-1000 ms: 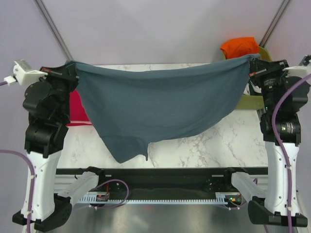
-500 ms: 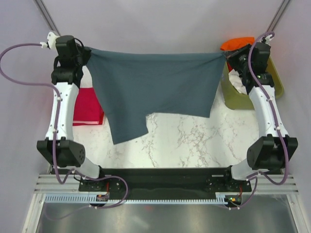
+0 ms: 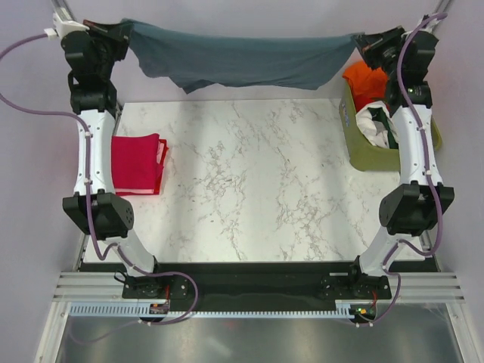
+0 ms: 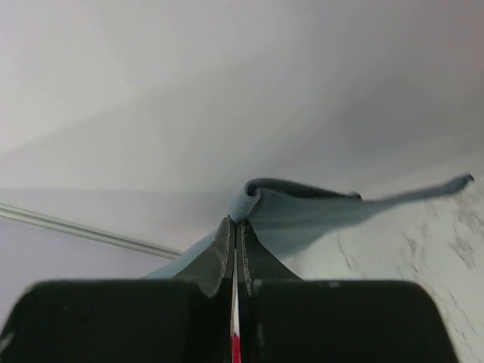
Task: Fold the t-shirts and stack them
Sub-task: Fold the tshirt
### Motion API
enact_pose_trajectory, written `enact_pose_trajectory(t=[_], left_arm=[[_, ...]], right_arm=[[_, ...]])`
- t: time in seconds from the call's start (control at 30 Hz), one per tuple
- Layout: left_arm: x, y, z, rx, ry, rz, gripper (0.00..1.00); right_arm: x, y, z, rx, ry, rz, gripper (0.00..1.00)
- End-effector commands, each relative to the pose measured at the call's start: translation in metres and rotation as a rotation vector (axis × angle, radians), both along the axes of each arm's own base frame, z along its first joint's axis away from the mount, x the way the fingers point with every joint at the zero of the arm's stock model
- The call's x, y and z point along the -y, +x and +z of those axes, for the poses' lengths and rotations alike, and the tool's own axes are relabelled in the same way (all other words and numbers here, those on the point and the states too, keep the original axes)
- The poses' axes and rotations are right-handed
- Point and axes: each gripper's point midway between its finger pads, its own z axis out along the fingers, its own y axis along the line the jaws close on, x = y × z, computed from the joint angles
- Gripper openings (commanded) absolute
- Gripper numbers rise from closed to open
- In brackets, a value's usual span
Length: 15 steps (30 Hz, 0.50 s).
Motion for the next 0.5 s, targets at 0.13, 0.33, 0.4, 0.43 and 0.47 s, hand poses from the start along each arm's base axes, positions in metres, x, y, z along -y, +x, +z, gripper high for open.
enact_pose_trajectory(t=[0.13, 0.33, 0.4, 0.43, 0.47], left_arm=[[0.008, -0.010, -0.151, -0.128, -0.002, -0.057, 0.02], [0.013, -0.047, -0.261, -0.282, -0.025, -0.060, 0.02], [0.017, -0.060, -0.273, -0.298, -0.029, -0.066, 0.02], [0.019, -0.068, -0.296, -0.340, -0.039, -0.072, 0.02], [0.021, -0.074, -0.297, -0.333, -0.037, -0.085, 0.02]], right_arm=[[-0.015, 0.004, -0.150, -0.197, 0.025, 0.122, 0.00], [-0.015, -0.028, -0.259, -0.362, 0.024, 0.129, 0.00], [-0.015, -0.041, -0.288, -0.414, 0.024, 0.130, 0.00], [-0.015, -0.045, -0.299, -0.434, 0.018, 0.132, 0.00], [-0.016, -0.054, -0.314, -0.463, 0.019, 0.134, 0.00]])
